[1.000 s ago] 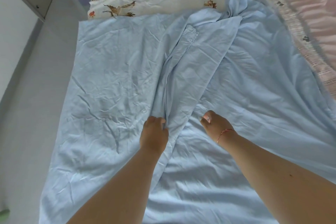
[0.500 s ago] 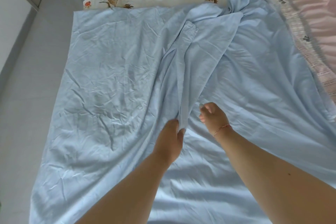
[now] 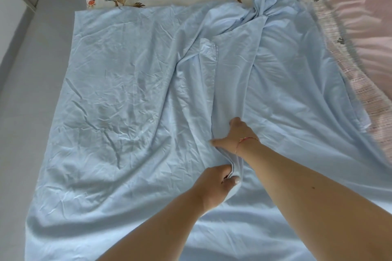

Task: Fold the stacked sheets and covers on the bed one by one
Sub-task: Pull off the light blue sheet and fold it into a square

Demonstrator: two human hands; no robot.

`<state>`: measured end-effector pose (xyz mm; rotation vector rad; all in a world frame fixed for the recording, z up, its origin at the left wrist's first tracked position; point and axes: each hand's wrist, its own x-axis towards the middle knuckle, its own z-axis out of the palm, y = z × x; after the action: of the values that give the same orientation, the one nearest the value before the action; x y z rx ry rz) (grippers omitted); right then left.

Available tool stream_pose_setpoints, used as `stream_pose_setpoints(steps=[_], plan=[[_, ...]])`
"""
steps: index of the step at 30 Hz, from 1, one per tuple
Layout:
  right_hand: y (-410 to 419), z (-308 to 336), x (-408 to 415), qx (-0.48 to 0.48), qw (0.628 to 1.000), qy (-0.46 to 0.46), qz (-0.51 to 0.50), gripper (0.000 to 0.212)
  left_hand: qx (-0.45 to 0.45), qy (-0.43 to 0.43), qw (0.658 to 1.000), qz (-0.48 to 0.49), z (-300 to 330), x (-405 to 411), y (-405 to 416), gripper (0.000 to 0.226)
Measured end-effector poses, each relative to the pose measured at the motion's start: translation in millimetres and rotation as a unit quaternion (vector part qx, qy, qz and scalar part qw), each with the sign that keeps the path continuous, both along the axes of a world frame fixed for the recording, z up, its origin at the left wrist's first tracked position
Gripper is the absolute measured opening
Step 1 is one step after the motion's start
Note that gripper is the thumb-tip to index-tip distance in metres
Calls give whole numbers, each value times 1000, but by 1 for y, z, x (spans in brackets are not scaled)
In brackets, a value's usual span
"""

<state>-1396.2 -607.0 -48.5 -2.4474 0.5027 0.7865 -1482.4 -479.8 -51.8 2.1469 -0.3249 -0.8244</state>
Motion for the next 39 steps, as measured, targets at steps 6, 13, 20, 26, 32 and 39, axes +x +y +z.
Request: stream_pose_setpoints(steps=[6, 13, 20, 26, 32, 39], plan=[[-25, -1, -1, -1, 996, -55, -63, 19, -32, 52, 997, 51, -4, -15, 1, 40], [-93, -2, -66, 345, 791, -9, -505, 26, -29, 110, 993, 6, 1, -33, -12, 47], [-126, -7, -104, 148, 946, -250, -143, 43, -70, 168, 983, -20, -2, -41, -20, 35], [-107, 20, -75, -132, 820, -33, 556, 55, -75, 154, 984, -45, -2, -44, -25, 31], [-146, 28, -49, -338, 721, -33, 604, 29, -72, 168, 982, -34, -2, -45, -29, 14], [-157, 37, -73, -368, 649, 229, 625, 46, 10, 242, 947, -211, -9, -50, -39, 19]])
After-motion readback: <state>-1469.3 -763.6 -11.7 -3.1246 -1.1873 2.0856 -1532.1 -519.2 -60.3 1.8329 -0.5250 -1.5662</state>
